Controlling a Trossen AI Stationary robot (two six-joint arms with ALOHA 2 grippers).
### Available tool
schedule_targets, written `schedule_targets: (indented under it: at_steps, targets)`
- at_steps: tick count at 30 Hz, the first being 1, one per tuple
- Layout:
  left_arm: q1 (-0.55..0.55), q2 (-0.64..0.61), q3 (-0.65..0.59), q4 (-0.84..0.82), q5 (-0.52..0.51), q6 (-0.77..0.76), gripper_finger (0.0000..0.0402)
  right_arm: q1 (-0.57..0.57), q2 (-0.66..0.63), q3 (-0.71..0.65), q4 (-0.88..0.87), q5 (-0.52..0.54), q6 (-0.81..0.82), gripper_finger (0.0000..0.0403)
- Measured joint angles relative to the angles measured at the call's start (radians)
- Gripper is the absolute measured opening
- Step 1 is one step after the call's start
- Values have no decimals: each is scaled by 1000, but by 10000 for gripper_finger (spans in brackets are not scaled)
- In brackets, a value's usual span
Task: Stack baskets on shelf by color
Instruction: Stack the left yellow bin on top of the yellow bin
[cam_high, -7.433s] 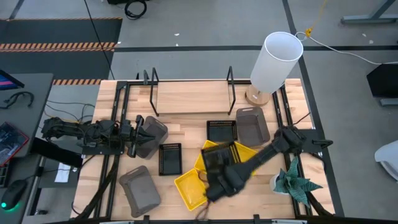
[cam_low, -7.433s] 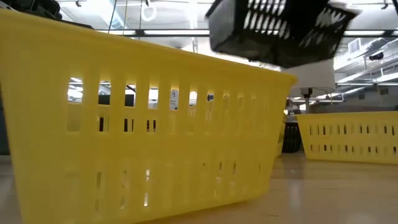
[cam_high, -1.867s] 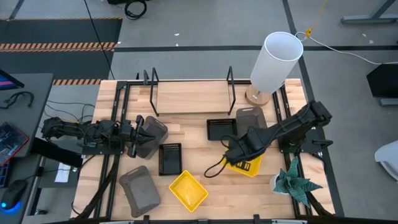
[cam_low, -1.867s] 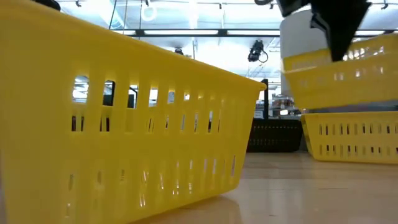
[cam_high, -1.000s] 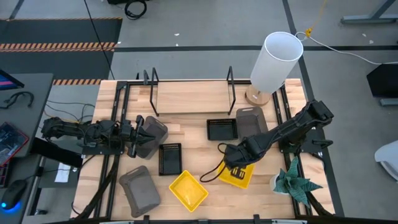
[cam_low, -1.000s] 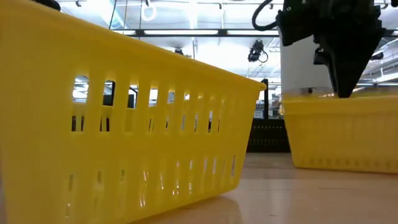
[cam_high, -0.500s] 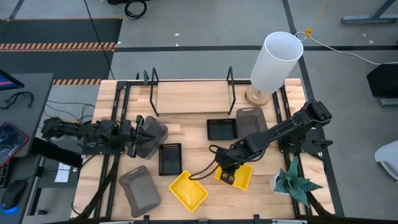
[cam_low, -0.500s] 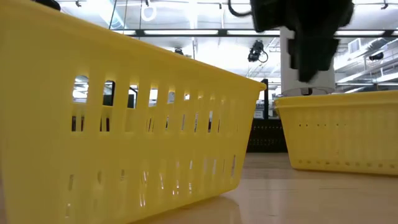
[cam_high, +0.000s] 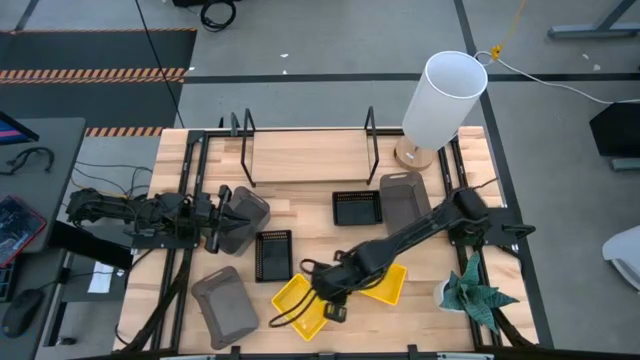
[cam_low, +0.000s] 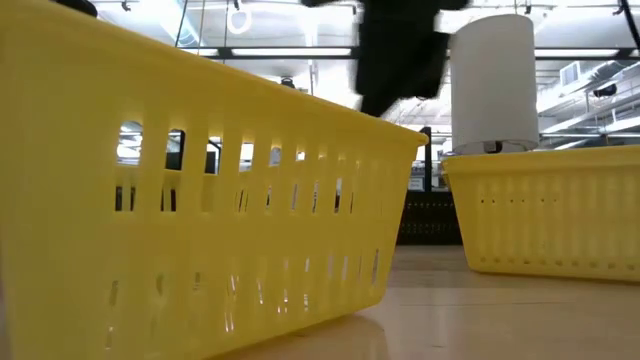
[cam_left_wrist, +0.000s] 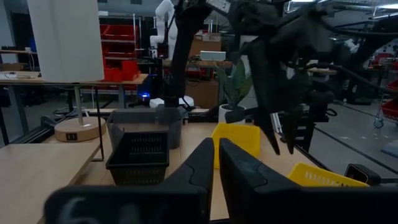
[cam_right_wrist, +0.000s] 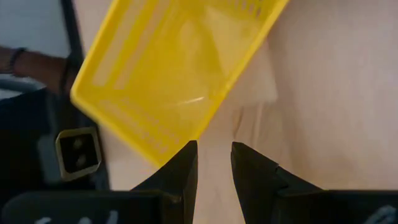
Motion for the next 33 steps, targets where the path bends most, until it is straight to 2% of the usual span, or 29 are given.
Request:
schedule_targets:
  at_steps: [5, 10, 18, 24, 33]
  targets:
    - [0, 0, 0, 1, 0, 0, 31, -2, 116, 211, -158, 54, -33, 103]
    - [0, 0, 0, 1, 0, 0, 38, -8, 178, 323, -231, 81, -101, 107]
    - [0, 0, 0, 0, 0, 0, 30, -20, 180, 324, -217, 89, -106, 158]
    - [0, 0, 0, 0, 0, 0, 32, -18, 180, 253, -124, 80, -74, 203]
    - [0, 0, 0, 1, 0, 0, 36, -19, 180, 136, 35, 27, -53, 219]
